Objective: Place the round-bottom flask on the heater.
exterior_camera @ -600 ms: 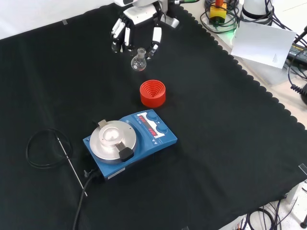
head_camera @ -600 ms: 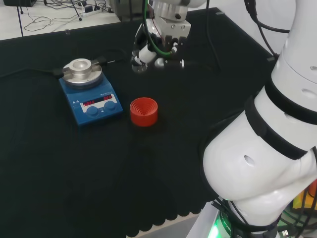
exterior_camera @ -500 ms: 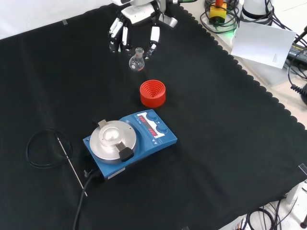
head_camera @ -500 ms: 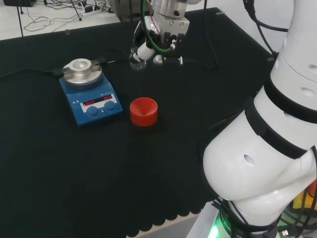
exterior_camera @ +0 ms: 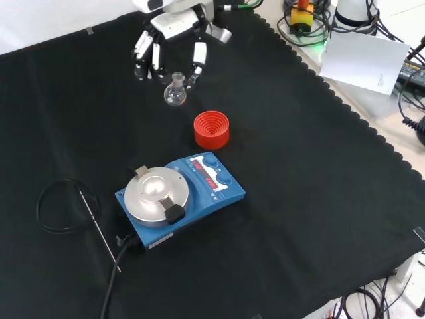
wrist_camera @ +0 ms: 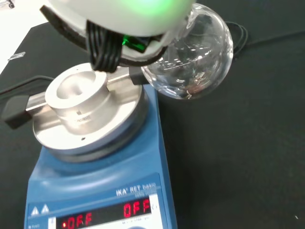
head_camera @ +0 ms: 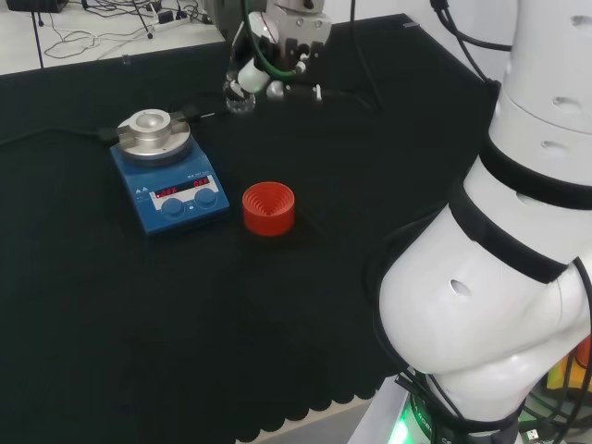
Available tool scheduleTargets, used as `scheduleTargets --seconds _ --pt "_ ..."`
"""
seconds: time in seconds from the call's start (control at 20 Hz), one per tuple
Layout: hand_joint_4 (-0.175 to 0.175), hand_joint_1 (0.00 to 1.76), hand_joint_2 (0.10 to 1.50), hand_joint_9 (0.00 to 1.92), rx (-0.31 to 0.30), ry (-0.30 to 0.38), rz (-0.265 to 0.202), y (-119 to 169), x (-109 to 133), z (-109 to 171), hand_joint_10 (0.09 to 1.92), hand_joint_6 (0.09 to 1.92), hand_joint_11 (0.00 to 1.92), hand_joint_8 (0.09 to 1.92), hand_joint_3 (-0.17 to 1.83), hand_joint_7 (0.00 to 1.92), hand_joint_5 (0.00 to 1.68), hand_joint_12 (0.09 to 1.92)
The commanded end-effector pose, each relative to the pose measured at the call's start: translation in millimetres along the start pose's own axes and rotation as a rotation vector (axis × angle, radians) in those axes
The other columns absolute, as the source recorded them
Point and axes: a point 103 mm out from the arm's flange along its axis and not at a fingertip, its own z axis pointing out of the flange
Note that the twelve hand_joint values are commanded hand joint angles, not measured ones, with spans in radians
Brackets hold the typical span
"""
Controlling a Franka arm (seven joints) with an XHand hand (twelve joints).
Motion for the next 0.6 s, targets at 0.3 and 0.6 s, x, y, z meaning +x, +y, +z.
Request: scheduleTargets --seconds 0.3,0.6 --pt "0.175 1.13 0.59 0.86 0.097 -0.001 -0.046 84 33 18 0.48 0.70 0.60 0.60 0.77 0.53 1.29 1.25" --pt "0.175 1.13 0.59 0.85 0.121 -0.002 -0.083 112 53 32 0.48 0.70 0.60 0.60 0.77 0.53 1.29 1.25"
